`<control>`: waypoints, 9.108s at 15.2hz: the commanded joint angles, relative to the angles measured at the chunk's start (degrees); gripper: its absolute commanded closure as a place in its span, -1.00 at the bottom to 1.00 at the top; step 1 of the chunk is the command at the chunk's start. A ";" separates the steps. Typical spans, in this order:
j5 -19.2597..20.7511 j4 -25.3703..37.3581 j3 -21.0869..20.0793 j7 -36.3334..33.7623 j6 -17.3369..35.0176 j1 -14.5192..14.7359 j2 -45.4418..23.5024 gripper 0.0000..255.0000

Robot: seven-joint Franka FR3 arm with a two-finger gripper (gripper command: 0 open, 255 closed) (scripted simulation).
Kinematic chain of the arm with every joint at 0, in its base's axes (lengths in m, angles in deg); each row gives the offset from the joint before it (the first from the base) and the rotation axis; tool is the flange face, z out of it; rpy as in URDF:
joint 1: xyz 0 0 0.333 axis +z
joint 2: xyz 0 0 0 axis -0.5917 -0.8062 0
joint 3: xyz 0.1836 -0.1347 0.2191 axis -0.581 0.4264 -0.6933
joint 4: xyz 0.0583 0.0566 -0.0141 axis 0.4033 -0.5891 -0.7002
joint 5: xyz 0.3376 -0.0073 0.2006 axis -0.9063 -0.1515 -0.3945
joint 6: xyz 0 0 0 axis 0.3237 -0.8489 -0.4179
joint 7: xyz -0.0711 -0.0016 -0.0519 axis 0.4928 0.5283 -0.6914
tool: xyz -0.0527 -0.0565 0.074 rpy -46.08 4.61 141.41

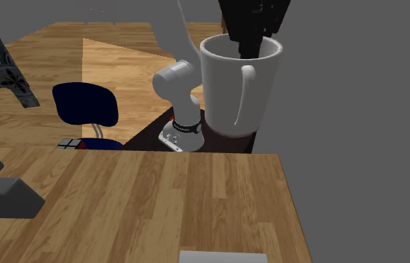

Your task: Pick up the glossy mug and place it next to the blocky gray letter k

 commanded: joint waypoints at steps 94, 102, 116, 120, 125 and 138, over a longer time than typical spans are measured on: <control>44.76 -21.26 48.98 49.14 11.22 -14.19 40.39 1.00; 47.97 -25.17 52.67 48.13 15.19 -14.59 42.04 1.00; 53.80 -29.81 59.73 46.51 21.40 -14.22 44.21 1.00; 53.80 -29.81 59.72 46.51 21.40 -14.22 44.21 1.00; 53.80 -29.81 59.72 46.51 21.39 -14.22 44.21 -1.00; 49.45 -26.87 54.26 47.93 16.81 -15.15 42.77 -1.00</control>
